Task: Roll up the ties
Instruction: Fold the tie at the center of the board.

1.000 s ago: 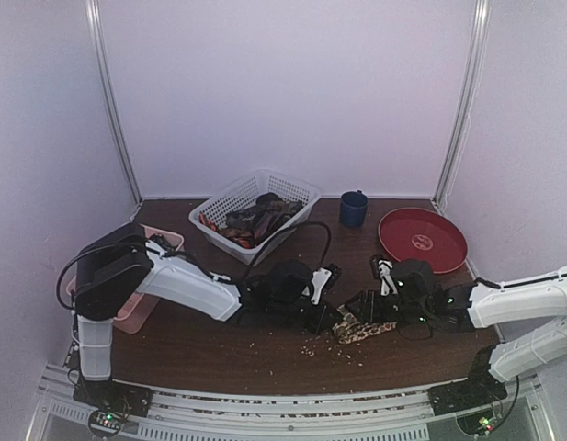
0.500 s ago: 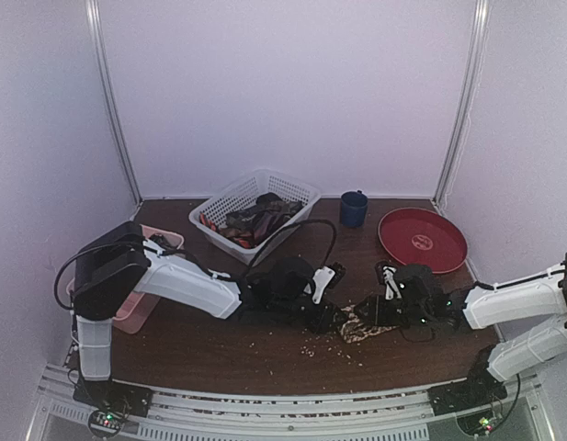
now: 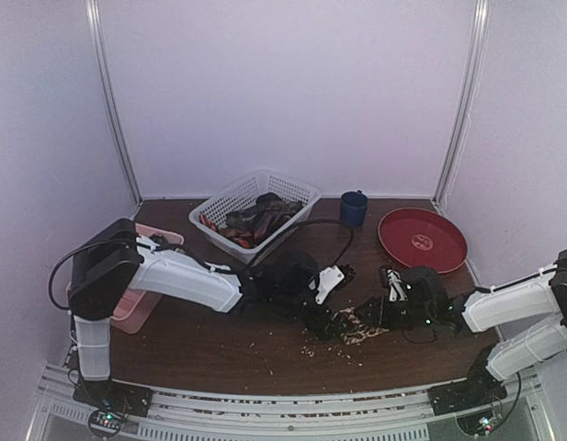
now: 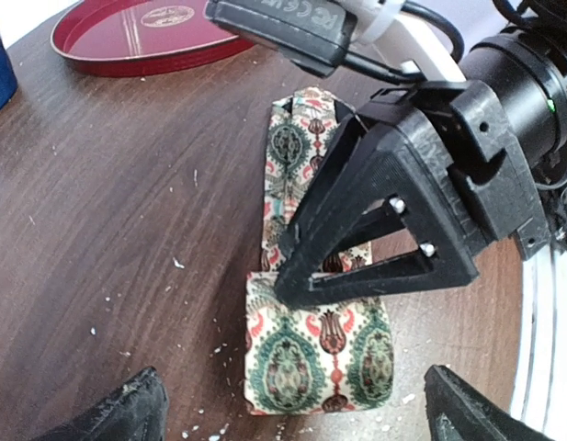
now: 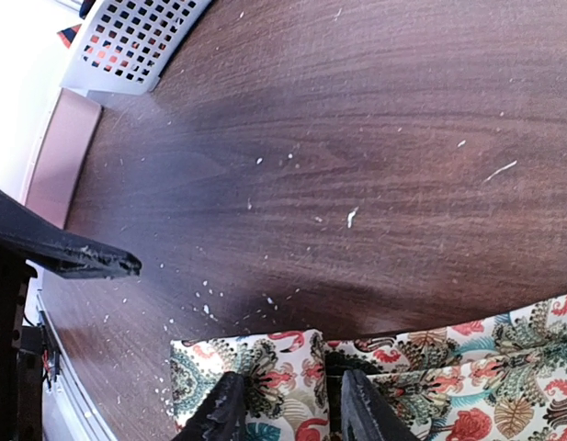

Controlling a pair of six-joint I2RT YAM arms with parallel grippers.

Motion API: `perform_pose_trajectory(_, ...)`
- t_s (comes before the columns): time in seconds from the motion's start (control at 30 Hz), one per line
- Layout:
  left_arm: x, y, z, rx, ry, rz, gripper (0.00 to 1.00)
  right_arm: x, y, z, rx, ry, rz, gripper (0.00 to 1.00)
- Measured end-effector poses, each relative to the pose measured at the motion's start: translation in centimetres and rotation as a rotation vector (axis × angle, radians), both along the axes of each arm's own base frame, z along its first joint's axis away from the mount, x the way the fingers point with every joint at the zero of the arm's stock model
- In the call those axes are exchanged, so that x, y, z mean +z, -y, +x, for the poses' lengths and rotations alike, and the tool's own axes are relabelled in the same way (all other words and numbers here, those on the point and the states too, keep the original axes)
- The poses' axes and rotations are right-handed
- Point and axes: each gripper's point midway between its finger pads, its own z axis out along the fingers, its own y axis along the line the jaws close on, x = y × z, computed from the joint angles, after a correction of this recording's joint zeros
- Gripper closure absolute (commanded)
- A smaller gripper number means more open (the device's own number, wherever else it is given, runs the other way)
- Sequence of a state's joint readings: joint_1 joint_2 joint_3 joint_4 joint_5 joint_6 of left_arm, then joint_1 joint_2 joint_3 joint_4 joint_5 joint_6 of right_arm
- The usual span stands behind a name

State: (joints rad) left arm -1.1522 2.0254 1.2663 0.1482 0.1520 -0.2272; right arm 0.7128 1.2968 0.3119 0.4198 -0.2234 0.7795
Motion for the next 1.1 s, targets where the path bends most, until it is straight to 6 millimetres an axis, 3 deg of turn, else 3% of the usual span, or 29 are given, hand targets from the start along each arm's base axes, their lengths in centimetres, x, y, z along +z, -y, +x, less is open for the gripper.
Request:
perform_pose_trajectory(0.13, -0.6, 0.4, 0.3, -0.022, 0.034, 0.025, 0.02, -0.3, -0.2, -0.3, 0.005, -0.017, 0.021, 0.62)
perform_pose_trajectory(0.37, -3.9, 0.6, -0.2, -0.054, 0.012, 0.094, 0.06, -0.1, -0.6, -0.3, 0.008, -0.025, 0.051, 0.61)
perform_pose_trajectory(0.8, -4.2, 0.9, -1.4, -0.060, 0.013, 0.110, 0.07, -0.1, -0.8, -0.3, 0.006, -0.031, 0.068, 0.61)
perform_pose_trajectory(0.93, -4.5, 1.2, -1.5, -0.063, 0.001, 0.108, 0.13, -0.2, -0.7, -0.4, 0.002, -0.036, 0.071, 0.61)
perform_pose_trajectory(1.1, -5.4, 1.4, -1.8, -0.078, -0.024, 0.114, 0.27, -0.2, -0.7, -0.5, 0.003, -0.036, 0.074, 0.61)
